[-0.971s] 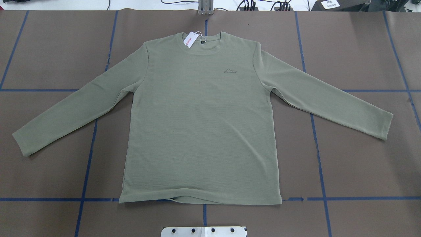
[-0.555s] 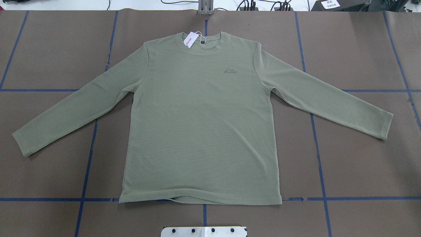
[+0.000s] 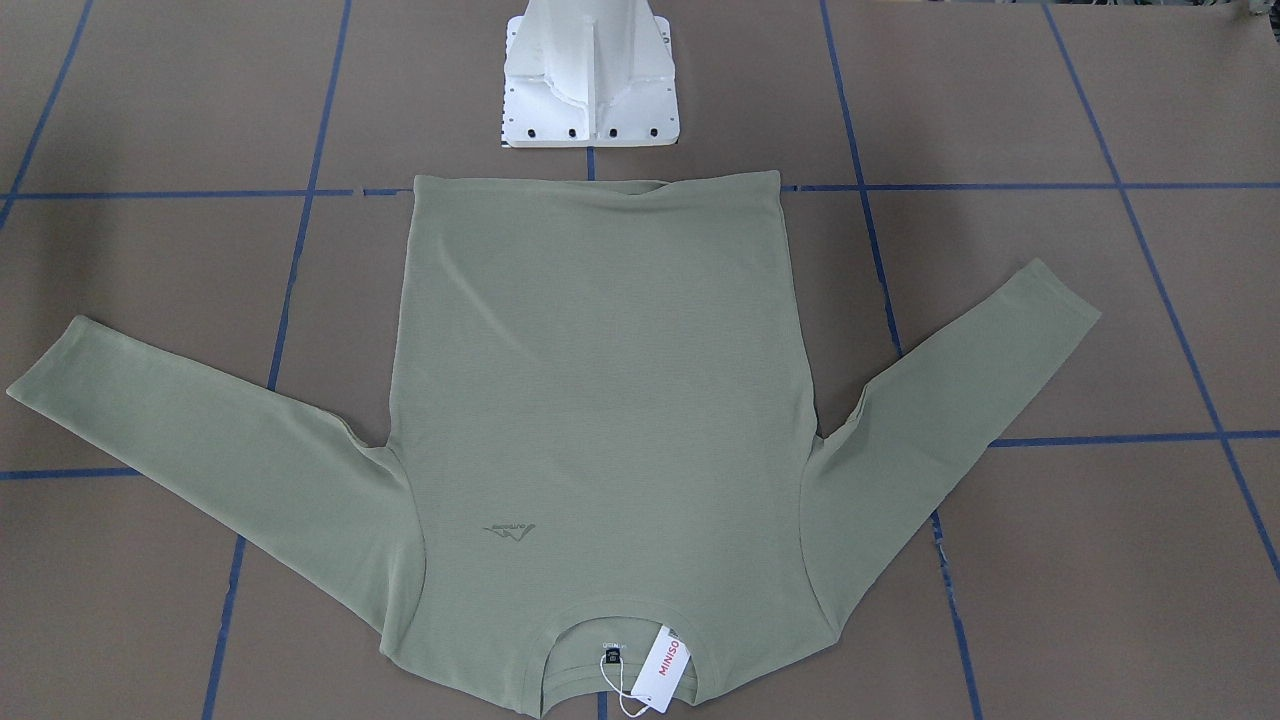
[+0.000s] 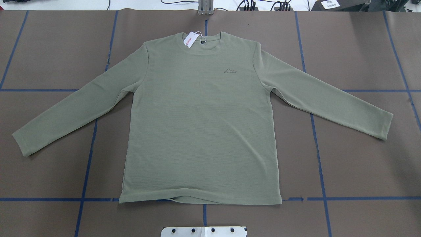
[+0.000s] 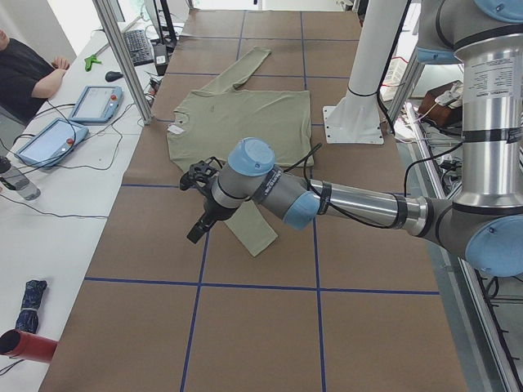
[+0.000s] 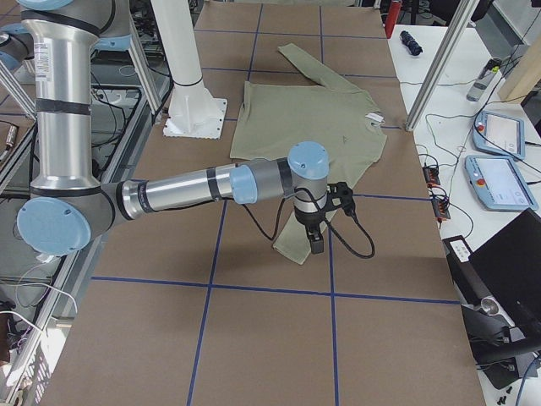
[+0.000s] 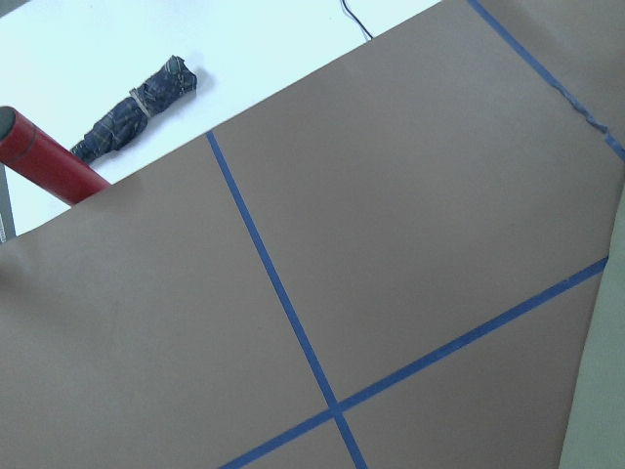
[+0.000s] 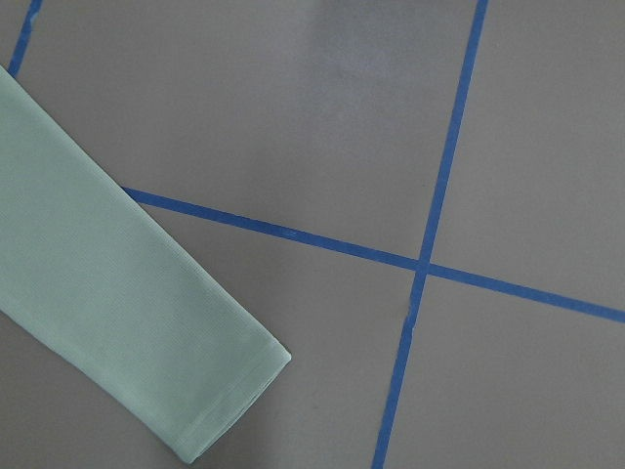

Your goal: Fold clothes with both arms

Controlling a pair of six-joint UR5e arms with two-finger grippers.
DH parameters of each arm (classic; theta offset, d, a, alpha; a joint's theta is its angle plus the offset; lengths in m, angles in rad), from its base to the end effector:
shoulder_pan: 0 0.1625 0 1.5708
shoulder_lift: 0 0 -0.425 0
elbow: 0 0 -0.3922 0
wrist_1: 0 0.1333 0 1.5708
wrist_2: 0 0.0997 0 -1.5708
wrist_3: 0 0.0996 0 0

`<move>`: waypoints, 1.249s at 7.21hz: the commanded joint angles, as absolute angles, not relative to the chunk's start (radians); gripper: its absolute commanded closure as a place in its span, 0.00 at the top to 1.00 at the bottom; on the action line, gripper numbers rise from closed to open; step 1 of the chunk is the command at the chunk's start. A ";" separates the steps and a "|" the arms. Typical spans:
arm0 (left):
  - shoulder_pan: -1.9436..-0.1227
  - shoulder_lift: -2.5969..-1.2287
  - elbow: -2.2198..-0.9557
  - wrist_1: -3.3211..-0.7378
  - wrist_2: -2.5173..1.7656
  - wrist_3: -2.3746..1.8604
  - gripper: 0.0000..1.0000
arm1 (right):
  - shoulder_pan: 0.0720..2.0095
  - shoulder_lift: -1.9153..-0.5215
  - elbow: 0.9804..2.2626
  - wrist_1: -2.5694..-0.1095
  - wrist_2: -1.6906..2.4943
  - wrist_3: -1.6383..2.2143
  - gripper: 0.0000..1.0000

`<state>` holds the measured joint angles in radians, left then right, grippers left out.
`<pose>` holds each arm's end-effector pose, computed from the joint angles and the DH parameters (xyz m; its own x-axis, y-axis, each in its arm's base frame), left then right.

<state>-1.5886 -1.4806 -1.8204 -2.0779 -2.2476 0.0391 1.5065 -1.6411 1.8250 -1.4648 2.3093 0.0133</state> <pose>-0.0794 -0.4740 0.5229 0.7863 0.4037 -0.4677 -0.0168 0.7707 0.6370 0.0358 -0.4756 0.5568 0.7263 -0.2268 0.6488 0.0519 0.9594 0.2772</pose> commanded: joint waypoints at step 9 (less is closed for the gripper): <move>-1.589 -1.474 -1.812 -2.094 -2.249 0.020 1.00 | 1.128 -1.678 1.417 -0.588 2.126 0.686 0.75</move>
<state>-1.5892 -1.4717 -1.8127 -2.0939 -2.2488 0.0199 1.1595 -1.6797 1.4217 -0.5887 2.1330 0.6853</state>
